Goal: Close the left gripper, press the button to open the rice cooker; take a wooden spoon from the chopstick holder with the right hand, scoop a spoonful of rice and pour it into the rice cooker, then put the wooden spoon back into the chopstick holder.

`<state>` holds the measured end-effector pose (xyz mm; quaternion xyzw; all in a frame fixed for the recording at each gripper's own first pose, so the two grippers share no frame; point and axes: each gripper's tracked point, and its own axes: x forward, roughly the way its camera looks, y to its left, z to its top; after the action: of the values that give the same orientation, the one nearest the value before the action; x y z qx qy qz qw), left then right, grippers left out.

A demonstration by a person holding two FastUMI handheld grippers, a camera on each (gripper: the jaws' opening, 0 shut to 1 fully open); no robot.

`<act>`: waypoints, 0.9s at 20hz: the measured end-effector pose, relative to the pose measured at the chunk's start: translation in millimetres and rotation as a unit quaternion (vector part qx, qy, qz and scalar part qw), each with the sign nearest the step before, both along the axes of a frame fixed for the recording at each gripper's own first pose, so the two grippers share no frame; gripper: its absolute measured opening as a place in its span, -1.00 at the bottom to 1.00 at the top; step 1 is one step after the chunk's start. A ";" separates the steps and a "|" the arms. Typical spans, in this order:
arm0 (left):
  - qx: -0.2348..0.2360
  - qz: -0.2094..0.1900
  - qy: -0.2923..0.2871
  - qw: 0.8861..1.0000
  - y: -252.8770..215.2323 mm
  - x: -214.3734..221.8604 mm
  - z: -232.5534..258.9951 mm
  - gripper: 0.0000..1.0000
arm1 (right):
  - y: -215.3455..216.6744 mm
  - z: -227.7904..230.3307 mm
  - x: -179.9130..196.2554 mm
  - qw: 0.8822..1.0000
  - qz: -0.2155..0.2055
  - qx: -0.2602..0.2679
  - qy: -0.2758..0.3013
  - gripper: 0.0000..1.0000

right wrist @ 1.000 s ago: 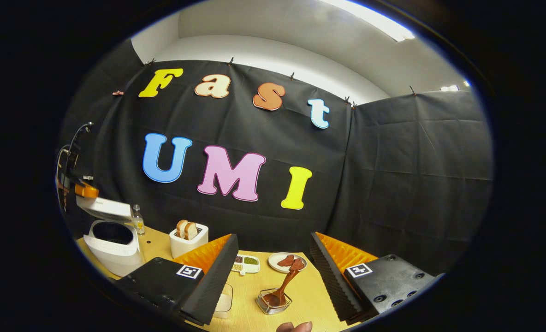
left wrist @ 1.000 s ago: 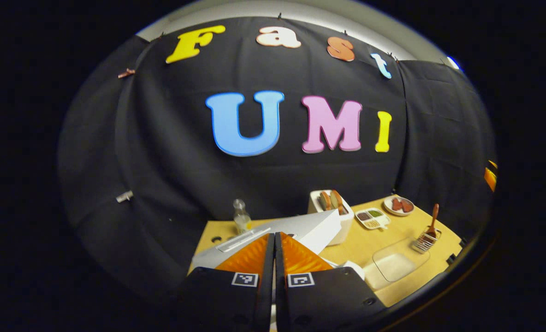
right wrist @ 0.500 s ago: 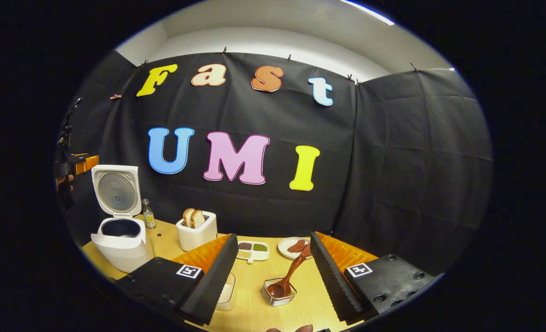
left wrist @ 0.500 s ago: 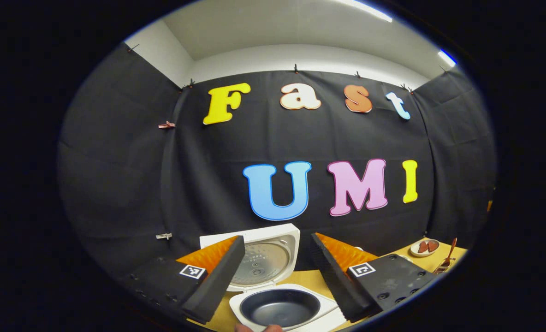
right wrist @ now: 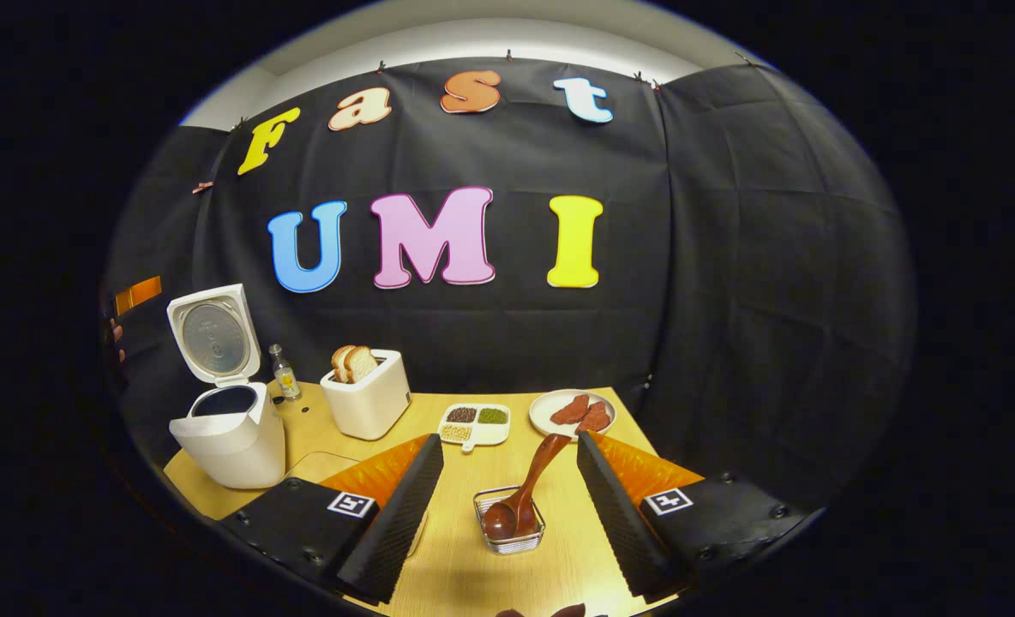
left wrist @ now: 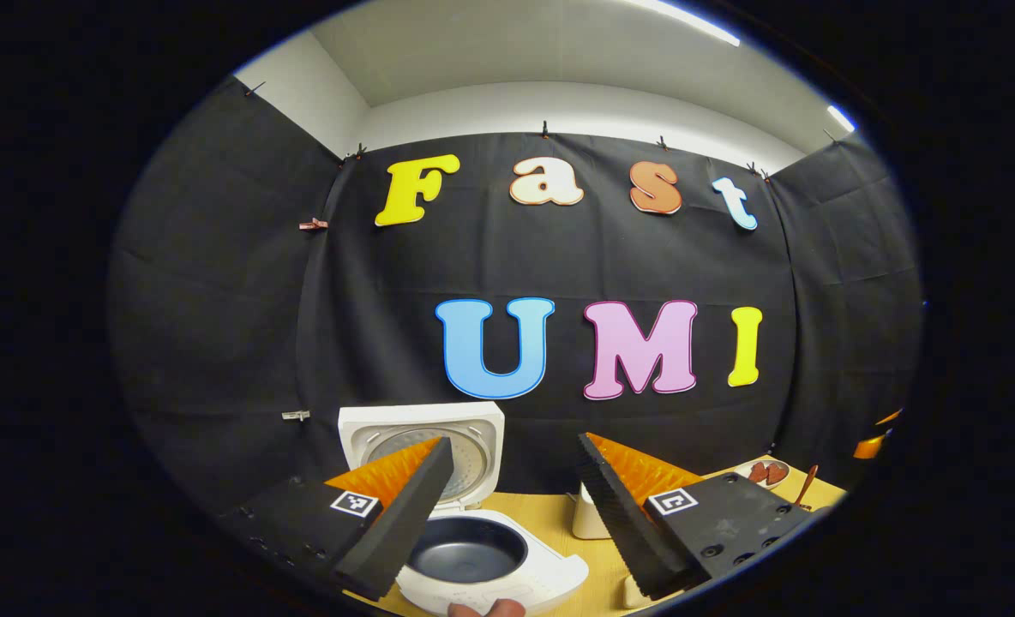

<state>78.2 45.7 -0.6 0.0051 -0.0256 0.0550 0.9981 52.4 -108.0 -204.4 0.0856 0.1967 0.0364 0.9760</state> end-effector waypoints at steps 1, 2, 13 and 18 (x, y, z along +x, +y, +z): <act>0.003 0.003 0.000 1.000 -5.1 -2.6 0.1 0.96 | -2.4 -14.4 6.6 1.000 0.005 0.011 0.014 0.96; 0.003 0.006 0.002 1.000 -11.1 -5.8 0.4 0.96 | -5.2 -31.9 13.0 0.999 0.007 0.021 0.028 0.96; 0.003 0.048 0.047 0.998 -40.1 -30.7 -16.7 0.96 | 7.3 -172.1 66.0 0.978 0.058 0.102 0.175 0.44; -0.004 0.082 0.068 0.994 -43.1 -44.9 -23.2 0.97 | 11.8 -179.4 72.6 0.967 0.048 0.162 0.190 -0.65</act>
<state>33.3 2.7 -23.8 0.0065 0.0435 0.1360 0.9897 125.0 -96.3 -383.9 0.2387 0.3739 0.0976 0.8909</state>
